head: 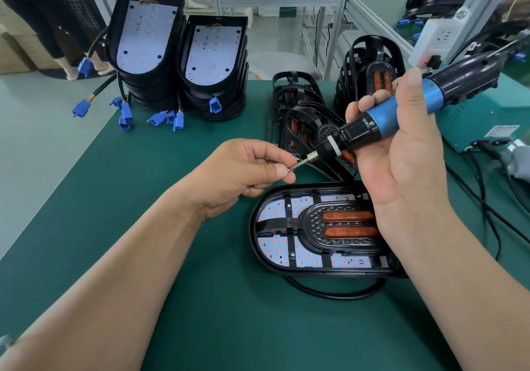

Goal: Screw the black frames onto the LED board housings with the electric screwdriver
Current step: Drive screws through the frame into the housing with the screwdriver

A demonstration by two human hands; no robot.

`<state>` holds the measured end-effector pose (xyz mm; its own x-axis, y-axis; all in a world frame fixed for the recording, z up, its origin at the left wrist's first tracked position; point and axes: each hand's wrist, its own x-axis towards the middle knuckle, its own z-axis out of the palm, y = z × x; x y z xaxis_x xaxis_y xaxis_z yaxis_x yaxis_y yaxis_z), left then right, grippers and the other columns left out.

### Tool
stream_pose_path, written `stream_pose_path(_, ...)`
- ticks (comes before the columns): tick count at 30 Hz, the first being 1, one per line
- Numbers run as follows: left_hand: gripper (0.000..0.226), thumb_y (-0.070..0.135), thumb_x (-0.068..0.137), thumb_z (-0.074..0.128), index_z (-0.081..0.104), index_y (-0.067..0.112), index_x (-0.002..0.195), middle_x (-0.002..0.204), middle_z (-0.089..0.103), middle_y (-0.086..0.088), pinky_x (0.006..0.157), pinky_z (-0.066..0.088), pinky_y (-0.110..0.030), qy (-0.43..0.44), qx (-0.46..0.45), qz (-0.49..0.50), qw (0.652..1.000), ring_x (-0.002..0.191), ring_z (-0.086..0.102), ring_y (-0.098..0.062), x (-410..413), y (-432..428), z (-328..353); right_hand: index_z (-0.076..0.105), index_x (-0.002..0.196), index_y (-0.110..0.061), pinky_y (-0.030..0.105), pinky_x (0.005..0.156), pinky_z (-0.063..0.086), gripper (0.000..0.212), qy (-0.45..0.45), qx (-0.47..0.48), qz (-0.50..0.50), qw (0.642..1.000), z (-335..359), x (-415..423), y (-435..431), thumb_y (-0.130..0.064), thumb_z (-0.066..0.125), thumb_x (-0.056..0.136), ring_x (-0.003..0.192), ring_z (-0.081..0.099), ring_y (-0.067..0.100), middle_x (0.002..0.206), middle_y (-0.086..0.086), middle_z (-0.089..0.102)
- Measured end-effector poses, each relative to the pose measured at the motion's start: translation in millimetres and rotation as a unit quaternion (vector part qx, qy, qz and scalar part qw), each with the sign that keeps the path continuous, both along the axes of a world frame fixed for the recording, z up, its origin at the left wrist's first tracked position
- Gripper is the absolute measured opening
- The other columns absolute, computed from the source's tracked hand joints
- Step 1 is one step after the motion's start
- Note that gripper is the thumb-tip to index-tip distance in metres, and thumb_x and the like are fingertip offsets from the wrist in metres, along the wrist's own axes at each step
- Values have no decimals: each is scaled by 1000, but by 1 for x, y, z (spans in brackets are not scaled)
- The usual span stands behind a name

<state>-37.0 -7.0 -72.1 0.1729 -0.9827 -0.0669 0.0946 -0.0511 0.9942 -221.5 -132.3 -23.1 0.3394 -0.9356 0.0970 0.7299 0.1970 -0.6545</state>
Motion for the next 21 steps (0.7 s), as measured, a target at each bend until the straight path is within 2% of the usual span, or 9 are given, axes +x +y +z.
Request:
stream_pose_path(5,15,-3,97,66,73,5,109,89,77,-12,45,29,-14,-2,1,4,1000,54,34,-8,-1,-1,-1,53,121,-11,41,95,58,29,-6,4,6,1000,-3,0,-3,-30,67,104,79,62,18,87,4,59)
stream_pose_path(9,20,6,91,70,73,5,110,92,76,-13,45,29,-14,22,-5,0,1000,55,33,-7,-2,-2,-1,53,121,-11,41,93,59,32,-17,20,-2,1000,-4,-1,-5,-33,68,104,78,62,18,86,3,60)
stream_pose_path(14,19,13,94,68,76,6,110,93,74,-13,45,29,-13,40,-12,-1,999,57,36,-7,-2,-3,0,54,122,-11,41,89,60,34,-19,45,-18,999,-2,-3,-2,-32,71,102,76,64,18,84,4,61)
stream_pose_path(18,24,23,96,66,76,5,108,91,72,-12,44,30,-13,43,-2,10,999,59,39,-7,-3,-2,1,52,121,-11,41,98,60,31,-41,65,-24,997,8,-5,1,-30,68,104,77,60,18,86,5,58)
stream_pose_path(21,31,27,91,71,77,1,107,83,66,-6,44,29,-13,7,23,10,1000,58,37,-7,-4,-1,2,47,125,-14,37,110,49,32,-35,73,-11,997,11,-12,4,-35,62,106,100,54,21,110,6,51)
